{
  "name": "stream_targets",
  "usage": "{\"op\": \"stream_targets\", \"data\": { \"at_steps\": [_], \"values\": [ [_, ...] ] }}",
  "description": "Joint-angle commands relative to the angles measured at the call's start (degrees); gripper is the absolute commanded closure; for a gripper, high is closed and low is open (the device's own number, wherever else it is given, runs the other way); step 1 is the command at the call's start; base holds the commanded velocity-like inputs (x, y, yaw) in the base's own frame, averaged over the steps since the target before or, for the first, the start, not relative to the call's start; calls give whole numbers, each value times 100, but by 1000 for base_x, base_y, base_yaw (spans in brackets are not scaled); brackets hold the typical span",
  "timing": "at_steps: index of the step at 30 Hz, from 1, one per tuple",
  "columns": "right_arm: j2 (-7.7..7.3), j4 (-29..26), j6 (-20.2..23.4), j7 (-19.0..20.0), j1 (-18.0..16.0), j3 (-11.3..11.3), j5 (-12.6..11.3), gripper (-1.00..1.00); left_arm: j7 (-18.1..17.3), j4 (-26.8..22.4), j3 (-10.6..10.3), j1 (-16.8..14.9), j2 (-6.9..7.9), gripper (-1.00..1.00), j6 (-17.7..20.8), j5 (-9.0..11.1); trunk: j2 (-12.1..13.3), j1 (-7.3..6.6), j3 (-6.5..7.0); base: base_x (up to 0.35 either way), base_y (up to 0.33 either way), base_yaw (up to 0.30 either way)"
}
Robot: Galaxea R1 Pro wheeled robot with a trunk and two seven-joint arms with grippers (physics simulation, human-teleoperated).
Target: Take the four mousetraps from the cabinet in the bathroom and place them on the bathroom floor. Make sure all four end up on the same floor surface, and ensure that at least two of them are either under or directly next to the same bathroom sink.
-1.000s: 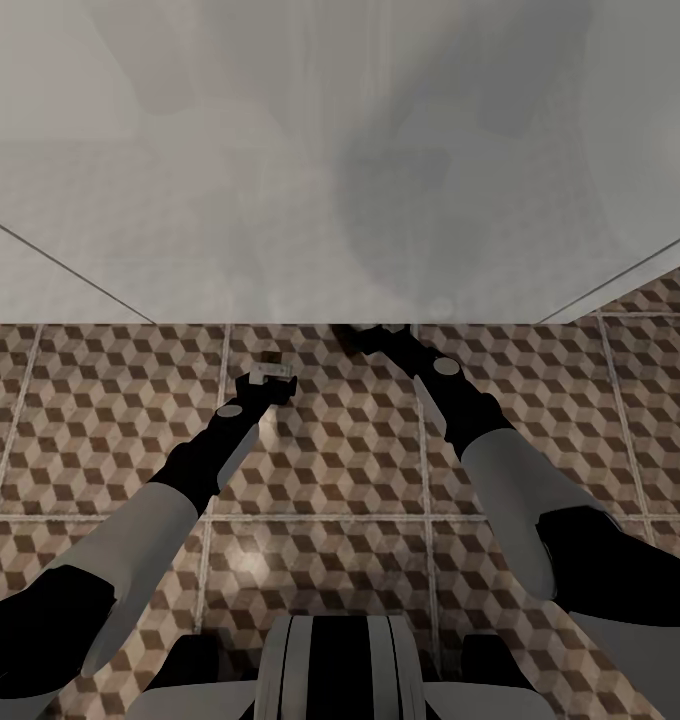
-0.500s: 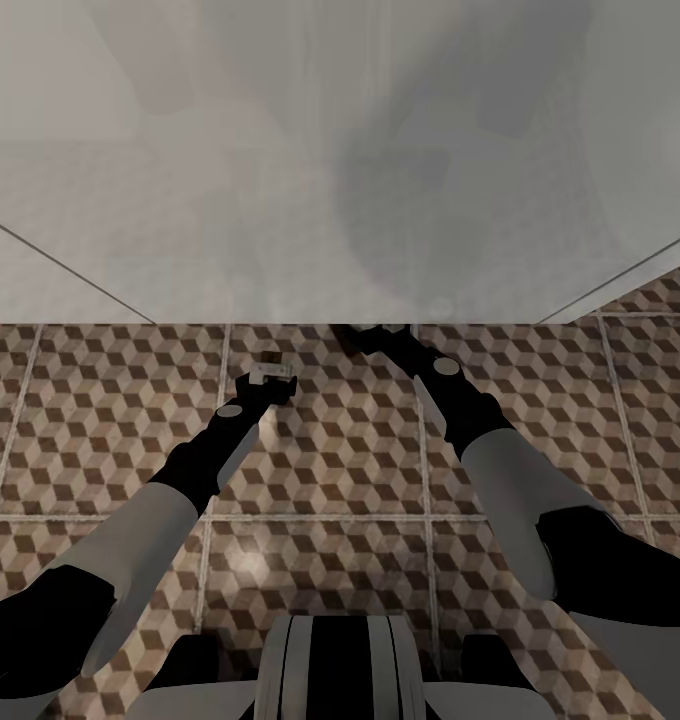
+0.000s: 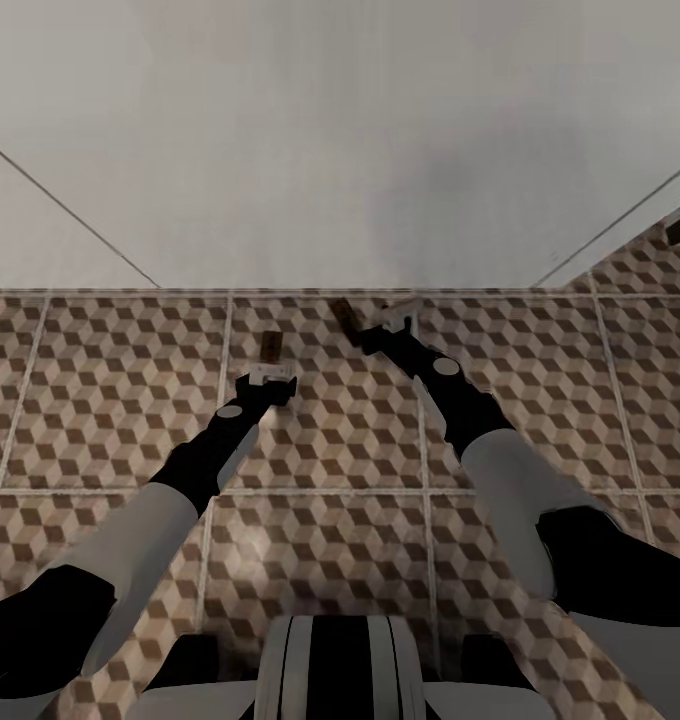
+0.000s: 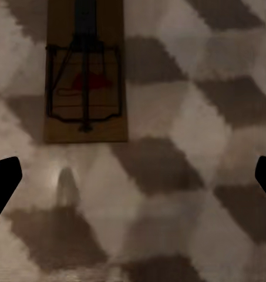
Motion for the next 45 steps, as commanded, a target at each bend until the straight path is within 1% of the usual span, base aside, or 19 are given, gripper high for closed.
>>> {"op": "stream_targets", "data": {
  "at_steps": [1,45],
  "values": [
    [1,4,-24,6,-3,-5,33,-100,49,-9,-32,-3,5,-100,22,60,-1,-4,-2,-313,0,0],
    [-5,26,-11,-13,-3,1,42,-100,49,-3,-32,-3,5,-100,22,61,-1,-4,-2,-333,0,0]
  ]
}}
